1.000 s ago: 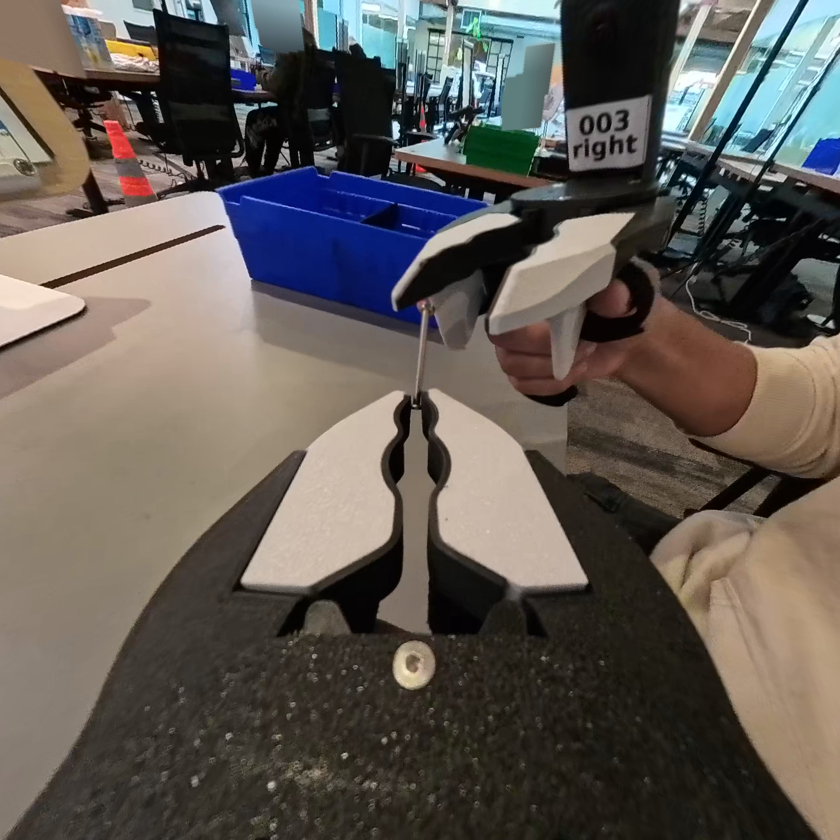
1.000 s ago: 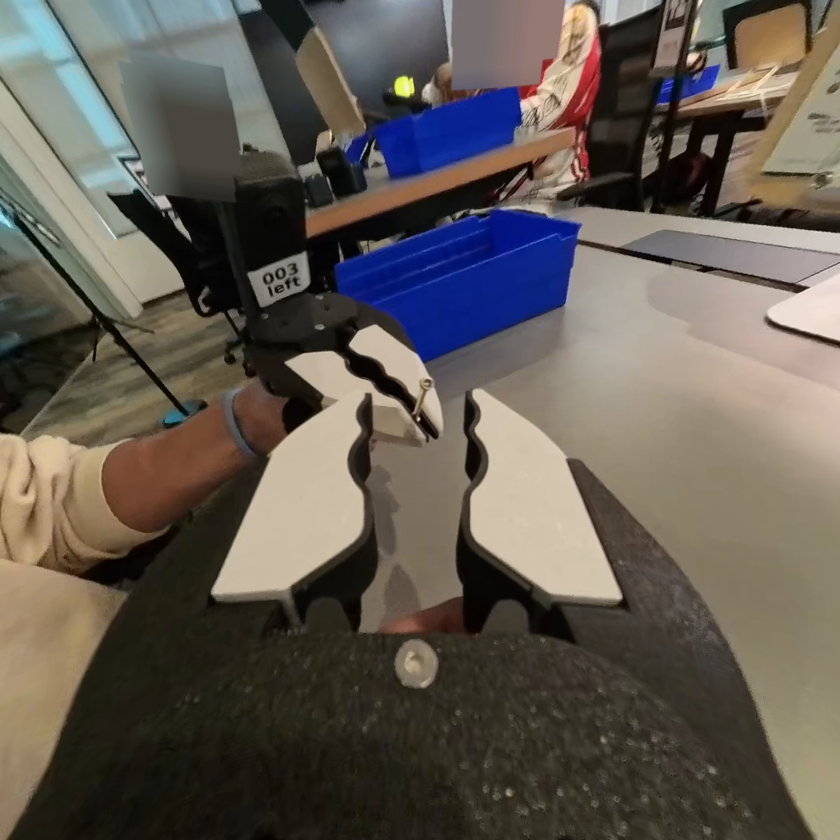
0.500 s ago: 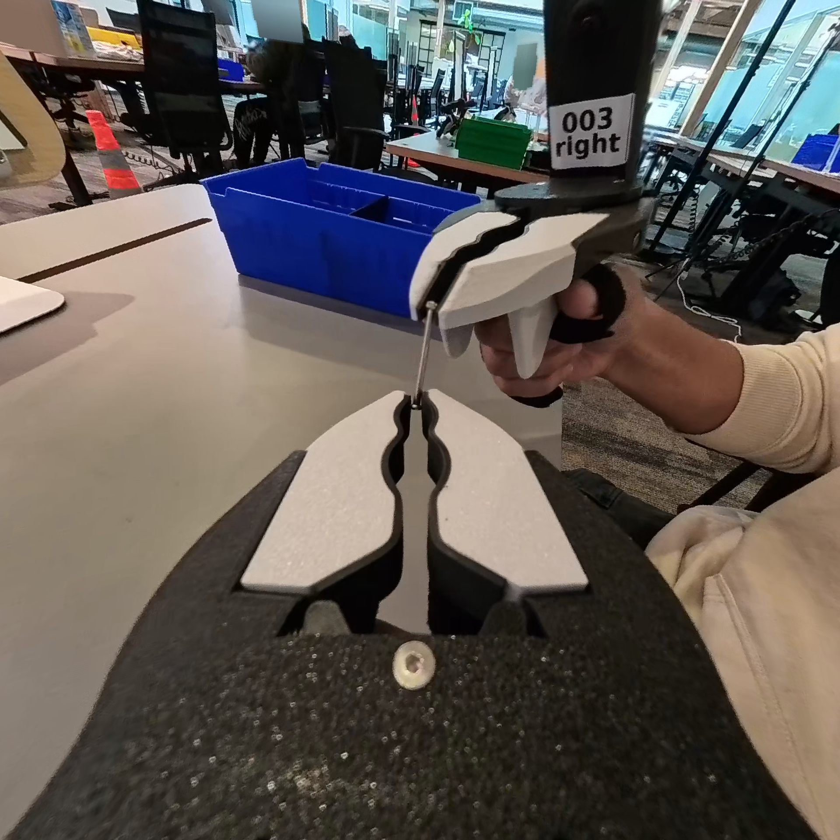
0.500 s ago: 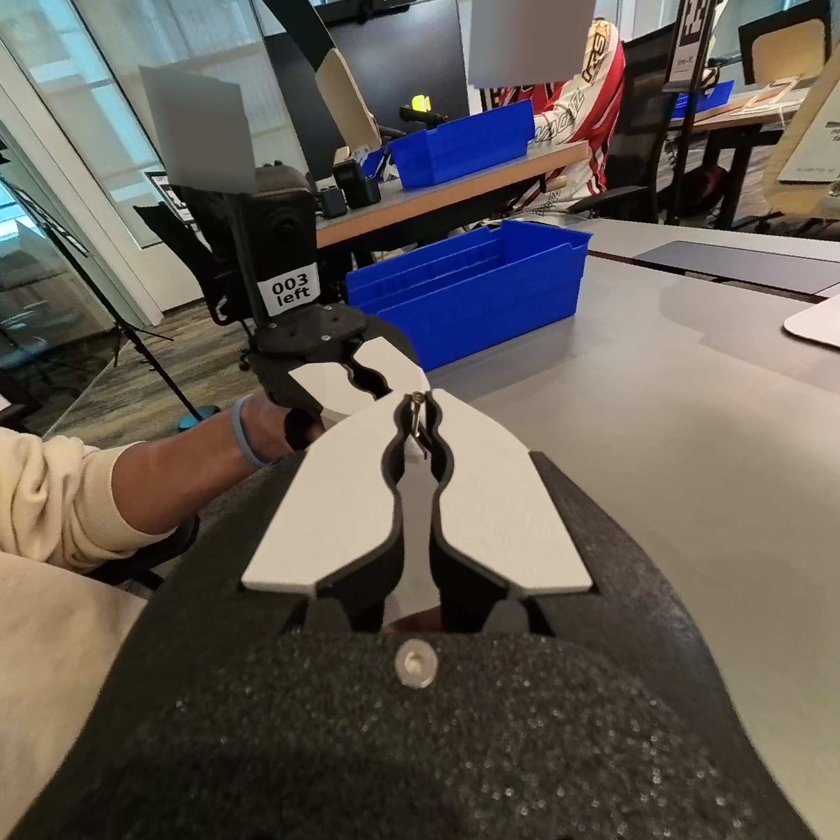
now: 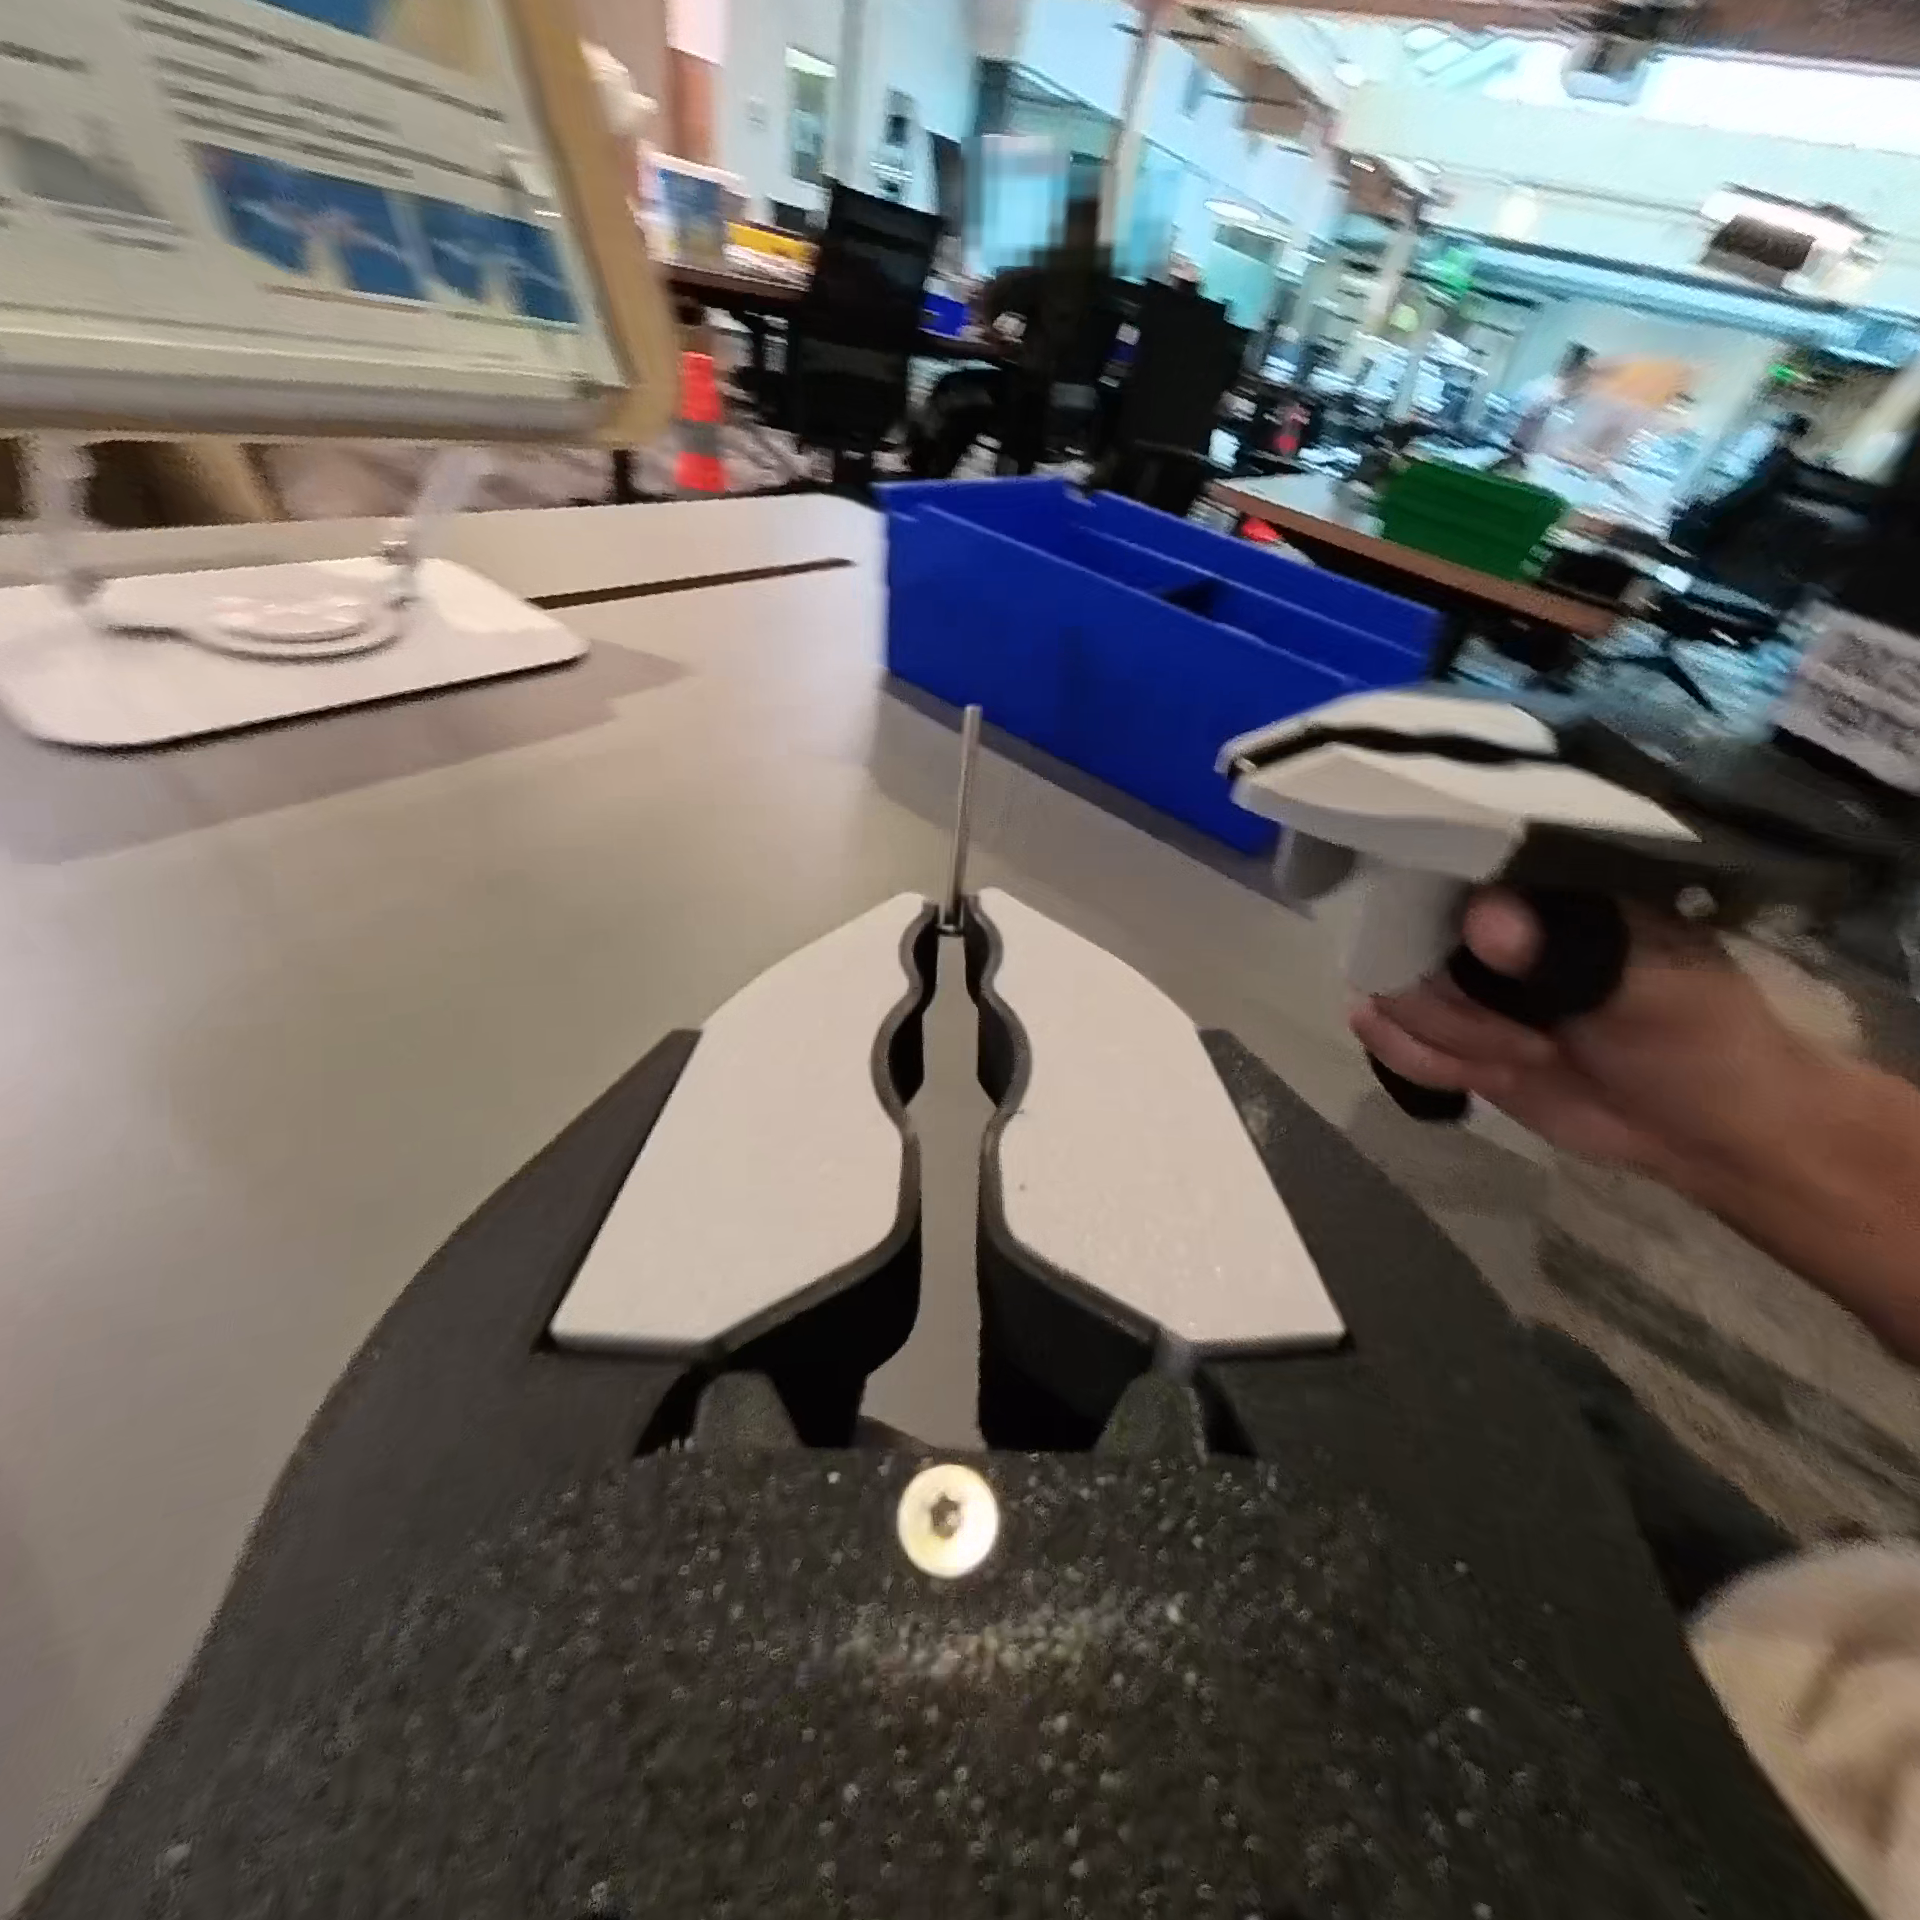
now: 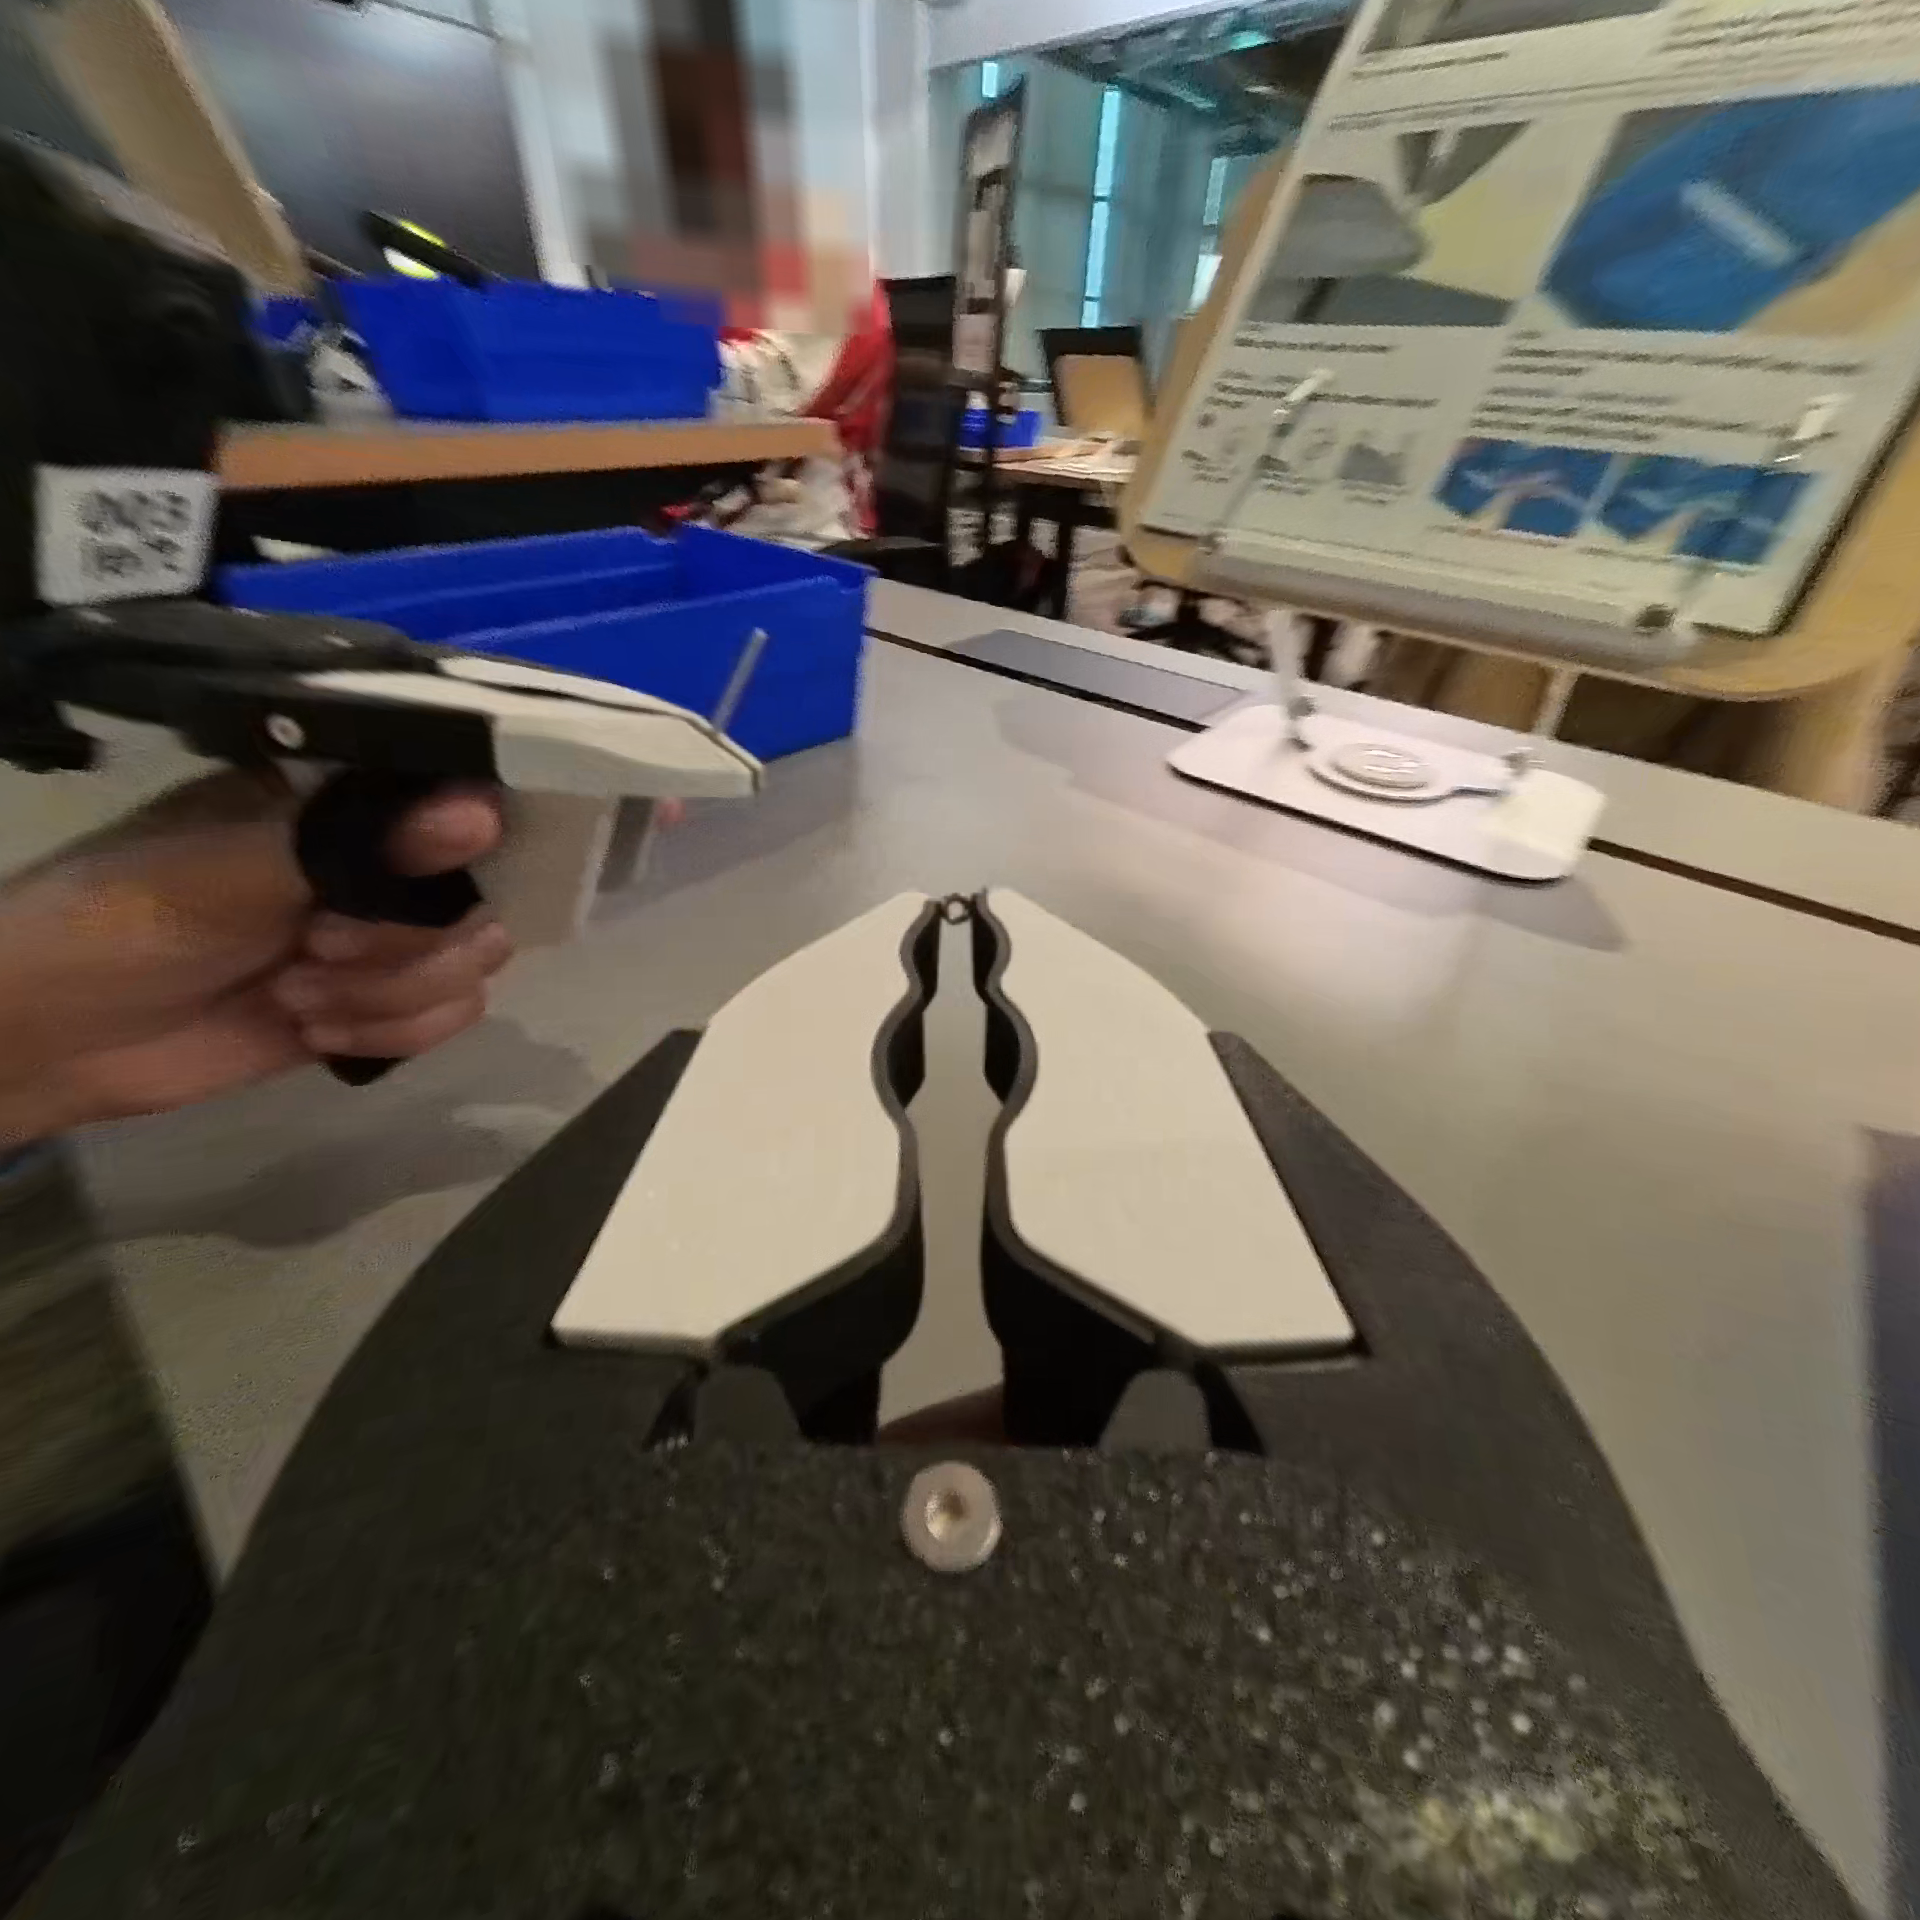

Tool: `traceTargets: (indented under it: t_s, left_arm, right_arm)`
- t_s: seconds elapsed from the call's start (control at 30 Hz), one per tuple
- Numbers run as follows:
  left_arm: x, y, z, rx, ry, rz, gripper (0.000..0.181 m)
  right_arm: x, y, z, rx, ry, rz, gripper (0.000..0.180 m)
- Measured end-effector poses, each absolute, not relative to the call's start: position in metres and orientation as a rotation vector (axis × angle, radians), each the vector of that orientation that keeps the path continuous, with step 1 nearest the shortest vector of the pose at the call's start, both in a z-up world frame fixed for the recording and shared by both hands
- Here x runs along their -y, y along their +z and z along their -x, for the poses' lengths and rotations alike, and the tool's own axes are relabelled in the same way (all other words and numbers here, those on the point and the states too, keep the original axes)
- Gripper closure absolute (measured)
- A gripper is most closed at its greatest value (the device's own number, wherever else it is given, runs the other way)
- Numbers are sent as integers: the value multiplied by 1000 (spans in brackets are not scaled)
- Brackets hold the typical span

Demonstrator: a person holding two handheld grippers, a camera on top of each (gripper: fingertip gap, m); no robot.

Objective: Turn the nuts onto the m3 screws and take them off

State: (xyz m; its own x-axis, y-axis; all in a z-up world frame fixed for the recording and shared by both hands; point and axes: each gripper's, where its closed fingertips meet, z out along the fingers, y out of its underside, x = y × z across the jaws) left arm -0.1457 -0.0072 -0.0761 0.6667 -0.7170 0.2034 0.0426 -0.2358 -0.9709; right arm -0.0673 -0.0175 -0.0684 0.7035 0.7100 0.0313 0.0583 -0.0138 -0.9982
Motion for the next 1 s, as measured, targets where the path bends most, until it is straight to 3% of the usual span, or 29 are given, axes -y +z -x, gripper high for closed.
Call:
traceTargets:
  t_s: [0.77,0.87,1.0]
  left_arm:
    - [-10,-101,158,-452,-680,1716,177]
    - [-8,-102,155,-472,-679,1715,177]
    - [-8,-103,154,-487,-674,1716,177]
  right_arm:
    - [3,-86,47,559,553,1536,174]
    - [2,-51,23,543,488,1512,174]
    - [-23,5,-90,460,177,1573,174]
